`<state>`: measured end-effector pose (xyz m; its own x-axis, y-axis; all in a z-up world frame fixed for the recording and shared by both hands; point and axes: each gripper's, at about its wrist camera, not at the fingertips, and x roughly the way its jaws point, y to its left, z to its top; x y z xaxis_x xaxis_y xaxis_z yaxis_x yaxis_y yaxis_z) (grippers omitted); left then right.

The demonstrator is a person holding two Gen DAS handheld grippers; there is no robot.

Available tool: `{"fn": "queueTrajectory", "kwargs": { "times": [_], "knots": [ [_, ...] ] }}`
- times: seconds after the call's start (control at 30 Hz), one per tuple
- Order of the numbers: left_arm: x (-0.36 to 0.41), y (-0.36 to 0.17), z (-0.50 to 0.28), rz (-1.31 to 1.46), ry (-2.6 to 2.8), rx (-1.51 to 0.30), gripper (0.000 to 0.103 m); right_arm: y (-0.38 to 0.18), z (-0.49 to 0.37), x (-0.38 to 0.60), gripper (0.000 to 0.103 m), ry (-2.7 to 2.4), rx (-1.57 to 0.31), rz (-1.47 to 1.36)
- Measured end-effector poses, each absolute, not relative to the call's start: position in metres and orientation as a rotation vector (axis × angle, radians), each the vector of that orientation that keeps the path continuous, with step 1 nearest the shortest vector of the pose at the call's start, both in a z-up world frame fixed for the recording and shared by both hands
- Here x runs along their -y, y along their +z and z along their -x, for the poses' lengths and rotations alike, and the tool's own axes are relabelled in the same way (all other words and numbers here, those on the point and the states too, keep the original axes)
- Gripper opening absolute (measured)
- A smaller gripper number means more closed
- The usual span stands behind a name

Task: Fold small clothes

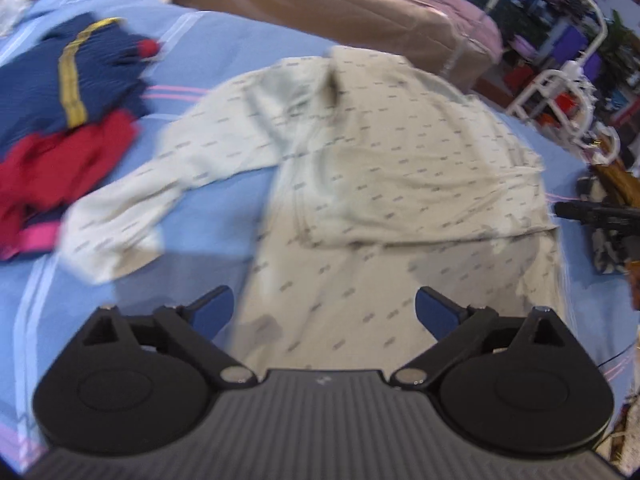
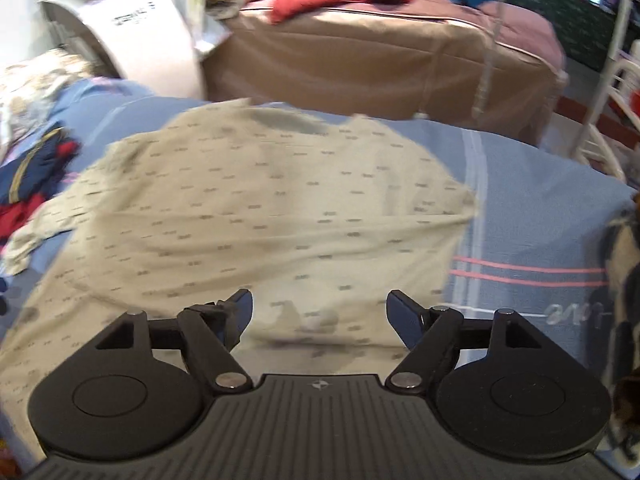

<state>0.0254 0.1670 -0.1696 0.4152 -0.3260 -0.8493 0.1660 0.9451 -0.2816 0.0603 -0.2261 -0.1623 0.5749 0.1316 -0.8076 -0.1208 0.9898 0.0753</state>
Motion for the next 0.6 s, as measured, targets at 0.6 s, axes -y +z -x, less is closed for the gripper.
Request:
{"fn": "queueTrajectory", "kwargs": {
  "times": [0.6],
  "knots": [
    [-0.258, -0.172, 0.055, 0.26, -0.054, -1.103, 0.102, -0.223, -0.126, -0.094, 0.079, 0.707, -1.174, -0.25]
  ]
}}
